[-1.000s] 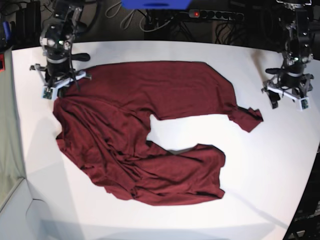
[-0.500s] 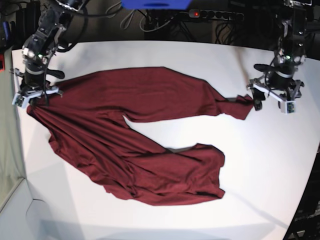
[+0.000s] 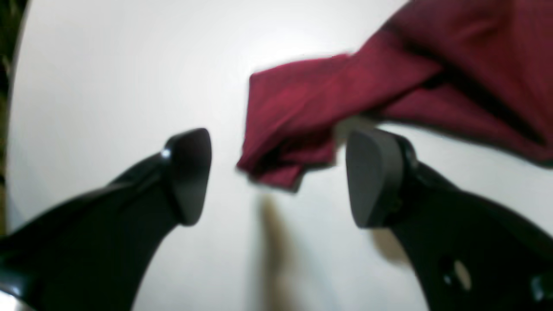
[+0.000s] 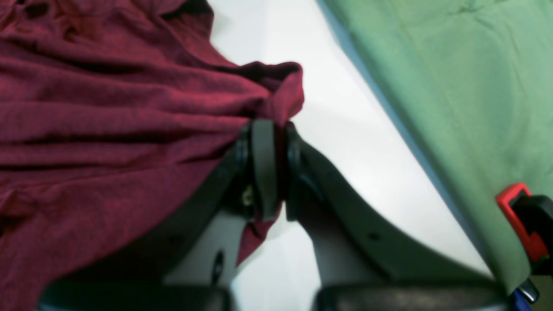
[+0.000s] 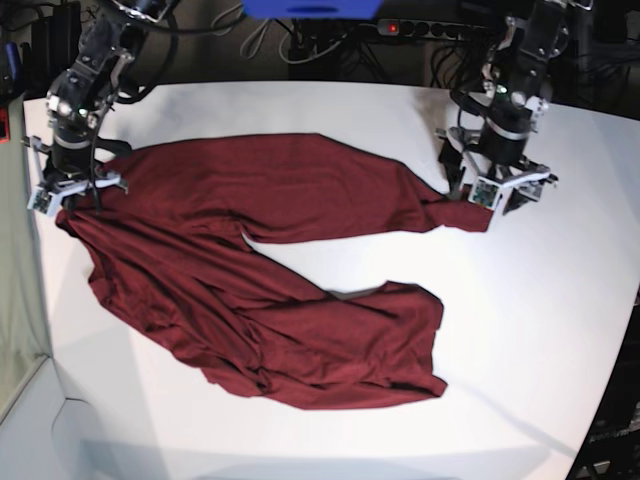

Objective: Layout the t-shirt on the table in an organized manner, then fold the t-shirt properly
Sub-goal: 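Reposition the left gripper over the sleeve end and grasp it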

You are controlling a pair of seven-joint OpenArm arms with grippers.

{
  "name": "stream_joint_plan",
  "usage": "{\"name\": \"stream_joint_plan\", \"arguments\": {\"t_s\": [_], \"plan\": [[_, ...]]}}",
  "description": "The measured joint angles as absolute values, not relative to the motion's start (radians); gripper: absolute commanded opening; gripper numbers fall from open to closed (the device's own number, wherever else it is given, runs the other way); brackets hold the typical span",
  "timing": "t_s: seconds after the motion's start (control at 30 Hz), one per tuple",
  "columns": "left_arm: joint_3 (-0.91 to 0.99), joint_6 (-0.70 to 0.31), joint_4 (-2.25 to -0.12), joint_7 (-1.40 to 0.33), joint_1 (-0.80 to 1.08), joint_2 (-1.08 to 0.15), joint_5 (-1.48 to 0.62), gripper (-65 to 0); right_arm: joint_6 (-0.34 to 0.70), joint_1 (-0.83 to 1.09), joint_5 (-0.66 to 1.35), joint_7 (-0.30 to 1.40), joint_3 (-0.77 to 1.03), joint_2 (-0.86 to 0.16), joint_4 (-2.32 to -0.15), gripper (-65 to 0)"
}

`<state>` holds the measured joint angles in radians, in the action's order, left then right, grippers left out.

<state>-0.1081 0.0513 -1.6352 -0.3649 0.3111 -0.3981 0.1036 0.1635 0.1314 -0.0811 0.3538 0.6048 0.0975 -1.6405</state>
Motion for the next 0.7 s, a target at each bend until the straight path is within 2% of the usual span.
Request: {"name": "stream_joint_plan", "arguments": {"t_s": [0.2,0.27,0.53,0.63,0.7], "plan": [[-0.107,0.052,-1.556,-0.262,0.310,-0.357,0.257,-17.8,0.163,0.131,-0.081,0.354,0.603,0.097,-1.641,-65.0],[-0.105,0.057,-1.525,-0.210,0.302,-0.360,0.271,-17.8,0.163,0.131,-0.081,0.353,0.603,0.097,-1.641,-65.0],[-0.102,0.057,-1.498,-0.197,0.277,-0.363,0.273,-18.5,0.163,0.131,-0.081,0.355,0.604,0.097,-1.640,-65.0],[-0.102,0.056,-1.475,-0.214,0.245,-0.362,0.273,-23.2,0.163,0.131,-0.081,0.353,0.604,0.097,-1.640,-65.0],[-0.102,0.057,-1.454,-0.197,0.243,-0.363,0.273,-29.7,0.163,0.130,-0.081,0.354,0.604,0.097,-1.640,-65.0]]}}
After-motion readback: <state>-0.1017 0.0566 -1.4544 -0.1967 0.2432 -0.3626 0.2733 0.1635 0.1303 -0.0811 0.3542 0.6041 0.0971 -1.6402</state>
